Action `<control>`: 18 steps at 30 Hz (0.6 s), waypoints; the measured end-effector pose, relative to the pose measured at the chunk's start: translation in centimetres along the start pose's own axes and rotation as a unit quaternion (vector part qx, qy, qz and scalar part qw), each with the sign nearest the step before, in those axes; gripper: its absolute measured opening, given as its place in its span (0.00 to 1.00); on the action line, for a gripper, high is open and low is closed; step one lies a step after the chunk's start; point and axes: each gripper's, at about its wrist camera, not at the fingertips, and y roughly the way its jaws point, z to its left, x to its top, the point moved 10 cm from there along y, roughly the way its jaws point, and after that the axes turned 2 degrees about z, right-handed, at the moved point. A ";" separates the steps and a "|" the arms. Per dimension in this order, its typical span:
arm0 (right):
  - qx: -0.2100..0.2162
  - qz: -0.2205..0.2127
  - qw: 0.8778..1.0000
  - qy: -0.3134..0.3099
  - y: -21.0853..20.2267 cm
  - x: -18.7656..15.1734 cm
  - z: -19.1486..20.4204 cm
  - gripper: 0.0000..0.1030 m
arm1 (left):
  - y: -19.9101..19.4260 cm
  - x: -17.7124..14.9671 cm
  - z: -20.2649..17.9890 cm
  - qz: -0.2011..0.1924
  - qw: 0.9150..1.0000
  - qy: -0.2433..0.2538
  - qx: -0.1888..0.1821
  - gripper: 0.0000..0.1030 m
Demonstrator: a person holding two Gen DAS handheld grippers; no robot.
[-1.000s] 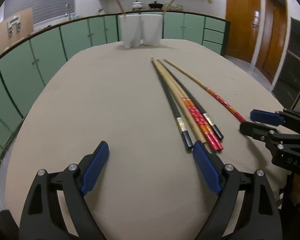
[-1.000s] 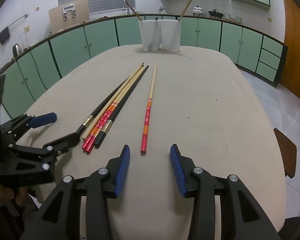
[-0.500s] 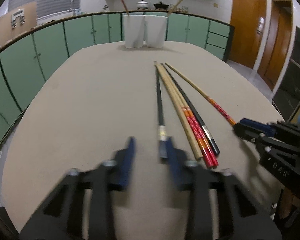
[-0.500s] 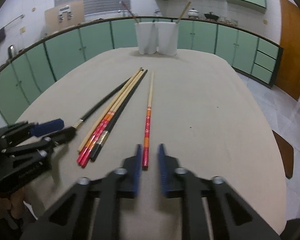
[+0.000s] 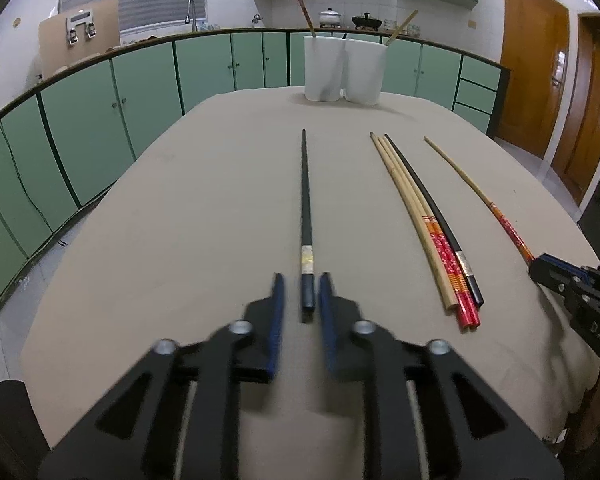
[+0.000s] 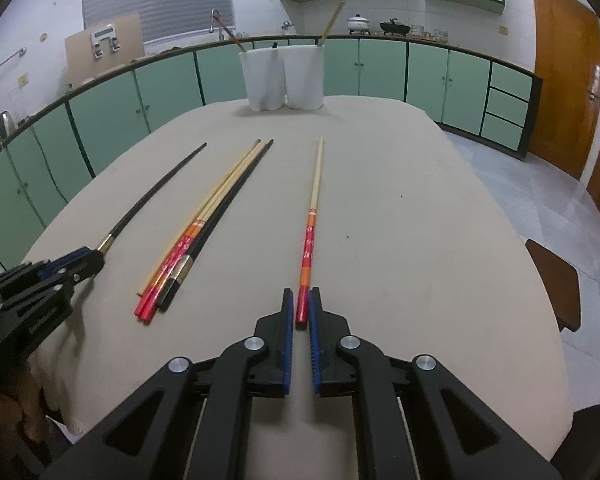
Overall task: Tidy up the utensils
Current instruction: 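Grasp a red-orange chopstick with the right tool while the left grasps a black chopstick, then lift both chopsticks and carry them to the white holder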
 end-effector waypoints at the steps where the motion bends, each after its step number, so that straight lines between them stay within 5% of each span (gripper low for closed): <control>1: 0.001 0.000 1.000 -0.002 0.0 0.0 -0.1 0.08 | 0.0 0.0 0.0 0.000 1.000 0.000 -0.004 0.20; 4: 0.003 0.007 1.000 -0.001 0.3 0.3 0.0 0.07 | 0.0 0.0 -0.2 0.002 1.000 0.004 -0.015 0.06; 18: 0.019 -0.024 1.000 -0.006 -6.0 5.1 0.2 0.05 | -4.7 3.5 0.3 0.020 0.999 -0.020 -0.037 0.06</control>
